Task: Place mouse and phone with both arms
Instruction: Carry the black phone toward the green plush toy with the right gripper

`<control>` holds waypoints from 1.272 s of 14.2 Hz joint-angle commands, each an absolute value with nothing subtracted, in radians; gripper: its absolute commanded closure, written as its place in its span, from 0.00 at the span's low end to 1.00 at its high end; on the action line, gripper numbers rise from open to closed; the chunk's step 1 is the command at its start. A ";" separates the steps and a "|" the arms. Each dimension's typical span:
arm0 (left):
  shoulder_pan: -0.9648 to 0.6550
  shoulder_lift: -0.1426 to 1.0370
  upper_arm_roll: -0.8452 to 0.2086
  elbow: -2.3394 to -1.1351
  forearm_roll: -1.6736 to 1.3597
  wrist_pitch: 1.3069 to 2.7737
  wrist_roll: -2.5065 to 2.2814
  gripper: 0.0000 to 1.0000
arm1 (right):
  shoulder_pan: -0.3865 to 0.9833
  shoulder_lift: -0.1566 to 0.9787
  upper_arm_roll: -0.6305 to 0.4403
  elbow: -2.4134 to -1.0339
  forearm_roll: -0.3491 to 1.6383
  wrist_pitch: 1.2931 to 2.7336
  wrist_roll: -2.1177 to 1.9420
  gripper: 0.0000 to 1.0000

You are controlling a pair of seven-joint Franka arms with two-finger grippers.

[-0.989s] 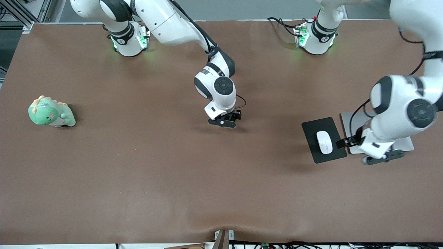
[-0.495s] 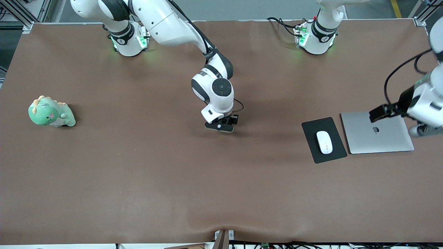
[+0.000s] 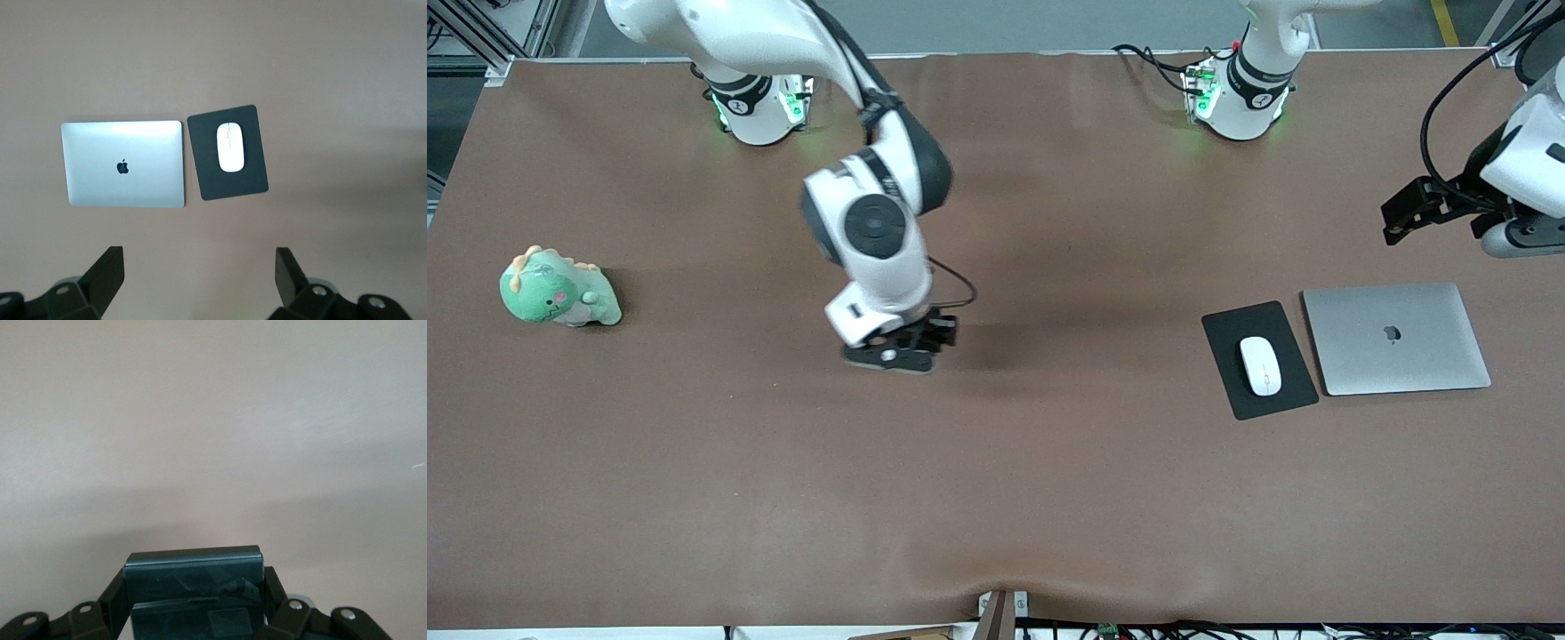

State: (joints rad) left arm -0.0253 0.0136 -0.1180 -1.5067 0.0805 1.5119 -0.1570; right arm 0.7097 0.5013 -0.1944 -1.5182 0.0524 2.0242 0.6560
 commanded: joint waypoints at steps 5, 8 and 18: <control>-0.035 -0.035 -0.100 -1.519 0.069 1.473 -0.140 0.00 | 0.425 0.252 -0.175 -1.773 0.051 1.924 0.350 0.91; -0.038 -0.032 -0.101 -1.519 0.054 1.470 -0.141 0.00 | 0.316 0.233 -0.176 -1.851 0.051 1.931 0.229 0.93; -0.011 -0.015 -0.095 -1.503 0.021 1.471 -0.147 0.00 | 0.045 0.273 -0.178 -2.094 0.046 2.328 -0.074 0.93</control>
